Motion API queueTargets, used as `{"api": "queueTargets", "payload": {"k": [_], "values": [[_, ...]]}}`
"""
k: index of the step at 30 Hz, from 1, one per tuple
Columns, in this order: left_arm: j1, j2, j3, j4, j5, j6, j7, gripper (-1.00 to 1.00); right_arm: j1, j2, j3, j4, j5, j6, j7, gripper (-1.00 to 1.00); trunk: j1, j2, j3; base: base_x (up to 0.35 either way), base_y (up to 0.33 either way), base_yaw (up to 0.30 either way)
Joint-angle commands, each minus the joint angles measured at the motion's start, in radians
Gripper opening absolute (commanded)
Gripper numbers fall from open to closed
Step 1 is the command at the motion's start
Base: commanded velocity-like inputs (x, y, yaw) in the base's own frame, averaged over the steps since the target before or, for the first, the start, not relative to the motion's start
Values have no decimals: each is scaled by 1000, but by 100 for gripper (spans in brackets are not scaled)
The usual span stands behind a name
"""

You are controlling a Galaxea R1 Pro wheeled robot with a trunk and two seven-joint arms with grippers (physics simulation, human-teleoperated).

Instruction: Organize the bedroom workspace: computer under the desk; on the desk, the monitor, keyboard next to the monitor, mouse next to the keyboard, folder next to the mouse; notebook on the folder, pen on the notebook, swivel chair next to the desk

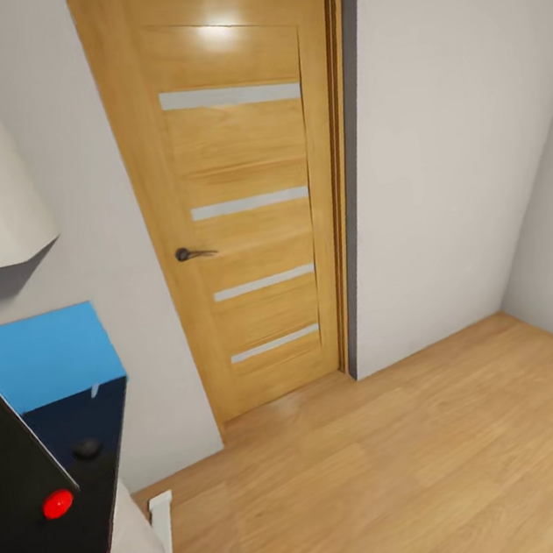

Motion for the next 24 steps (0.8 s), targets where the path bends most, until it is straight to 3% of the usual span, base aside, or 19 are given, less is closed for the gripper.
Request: {"api": "queueTargets", "payload": {"k": [1,7,24], "values": [[0,0,2,-1,1,-2,0,100,-1,0,0,1,-1,-3,0,100,1,-1,-1,320,-154,42],[0,0,2,-1,1,-2,1,100,-1,0,-1,1,-1,-3,-1,100,1,-1,-1,287,-207,149],[0,3,5,-1,4,-2,2,100,-1,0,-2,0,-2,-6,-1,100,1,-1,-1,222,-252,273]]}}
